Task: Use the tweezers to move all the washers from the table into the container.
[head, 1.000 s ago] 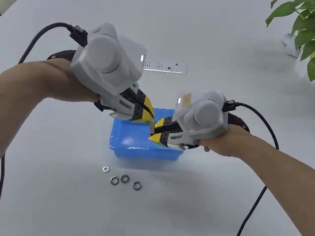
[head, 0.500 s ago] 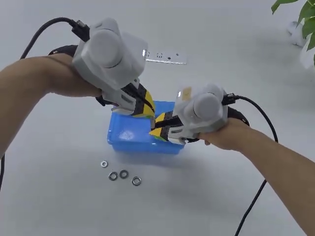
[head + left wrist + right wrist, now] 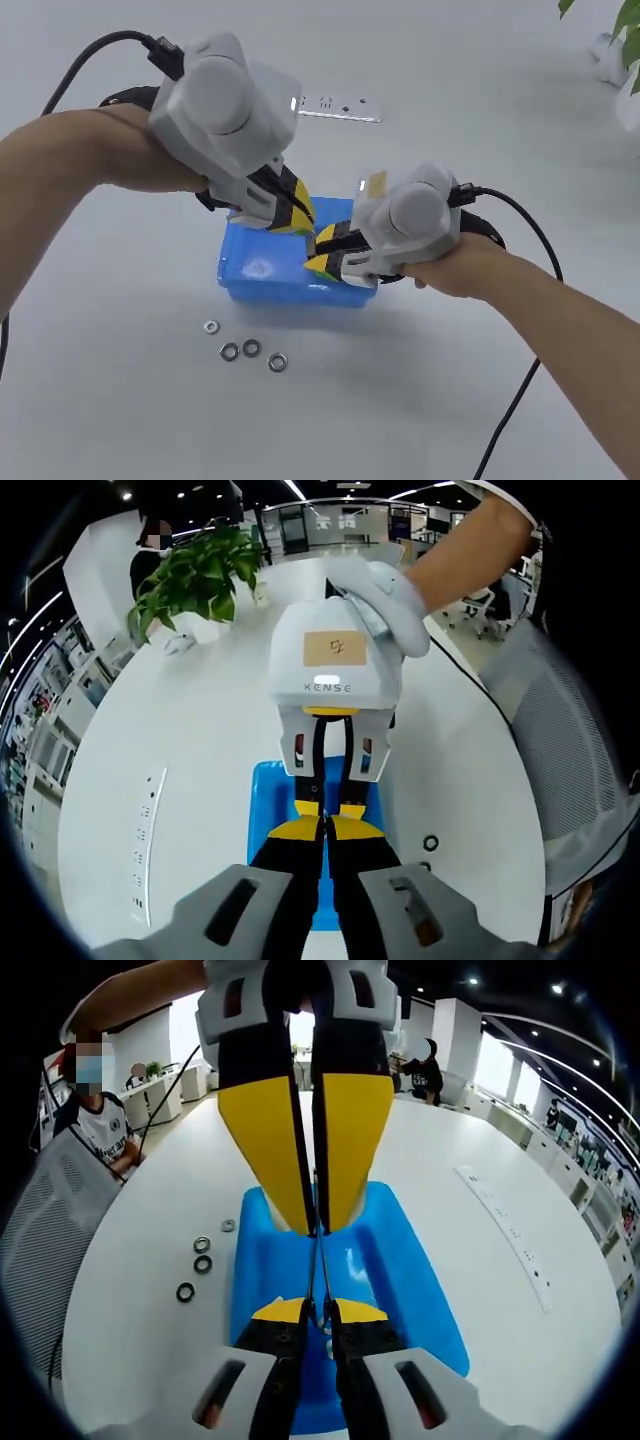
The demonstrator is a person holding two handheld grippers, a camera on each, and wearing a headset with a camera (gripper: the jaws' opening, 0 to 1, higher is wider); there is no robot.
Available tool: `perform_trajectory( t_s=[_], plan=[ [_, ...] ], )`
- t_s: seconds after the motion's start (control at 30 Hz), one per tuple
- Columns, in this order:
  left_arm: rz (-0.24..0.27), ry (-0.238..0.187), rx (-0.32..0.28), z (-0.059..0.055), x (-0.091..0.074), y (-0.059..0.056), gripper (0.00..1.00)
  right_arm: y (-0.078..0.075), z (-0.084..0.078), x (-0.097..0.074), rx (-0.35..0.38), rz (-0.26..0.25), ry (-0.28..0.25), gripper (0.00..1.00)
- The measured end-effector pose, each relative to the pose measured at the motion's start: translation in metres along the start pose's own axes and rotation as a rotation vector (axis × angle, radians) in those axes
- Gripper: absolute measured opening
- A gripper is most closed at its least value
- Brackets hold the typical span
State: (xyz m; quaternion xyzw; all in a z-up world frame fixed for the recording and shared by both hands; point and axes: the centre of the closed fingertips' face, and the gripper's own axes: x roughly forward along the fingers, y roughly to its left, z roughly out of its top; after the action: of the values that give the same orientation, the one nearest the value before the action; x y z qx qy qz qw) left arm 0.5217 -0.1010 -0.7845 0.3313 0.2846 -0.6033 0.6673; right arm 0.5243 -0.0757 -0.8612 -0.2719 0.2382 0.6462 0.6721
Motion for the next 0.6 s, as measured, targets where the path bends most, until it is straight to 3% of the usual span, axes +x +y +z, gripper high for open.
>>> perform_trajectory(
  t_s=[0.6],
  plan=[
    [0.003,-0.003,0.0,0.003,-0.0029,-0.0004,0.05,-0.0004,0.0024,-0.0025,-0.014,-0.007,-0.001,0.12]
  ],
)
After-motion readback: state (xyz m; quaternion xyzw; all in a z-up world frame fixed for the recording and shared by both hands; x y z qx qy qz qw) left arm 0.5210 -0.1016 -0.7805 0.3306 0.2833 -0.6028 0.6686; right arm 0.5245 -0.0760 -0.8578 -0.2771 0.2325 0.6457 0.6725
